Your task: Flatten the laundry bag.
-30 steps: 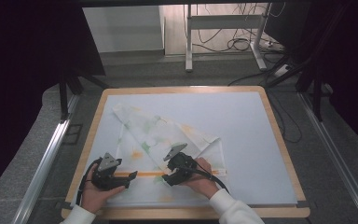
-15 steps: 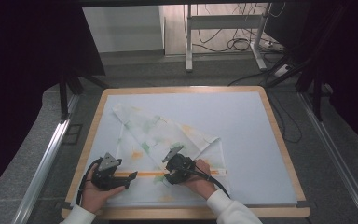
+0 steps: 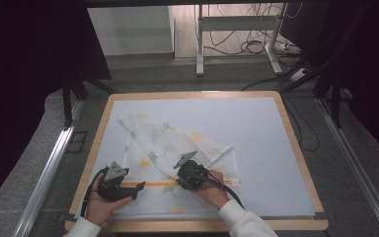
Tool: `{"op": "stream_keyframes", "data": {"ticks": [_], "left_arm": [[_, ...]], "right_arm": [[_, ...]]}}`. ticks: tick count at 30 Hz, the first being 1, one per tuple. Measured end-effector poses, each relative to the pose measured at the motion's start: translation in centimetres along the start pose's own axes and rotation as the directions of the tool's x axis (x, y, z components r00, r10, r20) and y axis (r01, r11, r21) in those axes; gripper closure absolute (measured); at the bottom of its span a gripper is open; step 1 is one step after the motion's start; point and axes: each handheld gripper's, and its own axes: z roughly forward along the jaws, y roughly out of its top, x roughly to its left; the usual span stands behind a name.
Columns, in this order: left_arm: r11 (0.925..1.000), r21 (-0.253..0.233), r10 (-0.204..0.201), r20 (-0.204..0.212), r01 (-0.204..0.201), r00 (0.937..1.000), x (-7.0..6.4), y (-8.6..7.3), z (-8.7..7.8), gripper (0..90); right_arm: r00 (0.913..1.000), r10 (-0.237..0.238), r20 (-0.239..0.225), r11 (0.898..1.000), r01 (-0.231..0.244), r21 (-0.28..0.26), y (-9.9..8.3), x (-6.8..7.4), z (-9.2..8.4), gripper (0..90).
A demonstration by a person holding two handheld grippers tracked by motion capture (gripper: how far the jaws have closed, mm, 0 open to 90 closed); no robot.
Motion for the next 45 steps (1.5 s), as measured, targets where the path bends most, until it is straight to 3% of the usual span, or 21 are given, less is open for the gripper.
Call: {"op": "stream_keyframes", "data": {"ticks": [9, 20, 37, 45], "left_arm": [[1.0, 0.006, 0.002, 0.0, -0.002, 1.0, 0.0, 0.0, 0.1, 19.3], [1.0, -0.002, -0.002, -0.007, 0.002, 1.0, 0.1, -0.1, -0.1, 19.7], [1.0, 0.009, 0.004, 0.0, -0.004, 1.0, 0.1, -0.1, 0.0, 19.7], [0.9999, 0.013, -0.005, 0.0, 0.005, 1.0, 0.1, -0.1, 0.1, 19.8]], "right_arm": [[0.9999, 0.01, 0.008, 0.999, -0.01, -0.03, 0.1, -0.3, -0.6, 84.2], [0.9989, 0.045, 0.013, 0.993, -0.044, -0.106, 0.1, -1.4, -2.2, 84.8], [0.9965, 0.075, 0.036, 0.985, -0.069, -0.155, 0.1, -2.6, -3.7, 84.9], [0.9927, 0.111, 0.049, 0.975, -0.099, -0.2, 0.0, -3.4, -4.5, 85.2]]}}
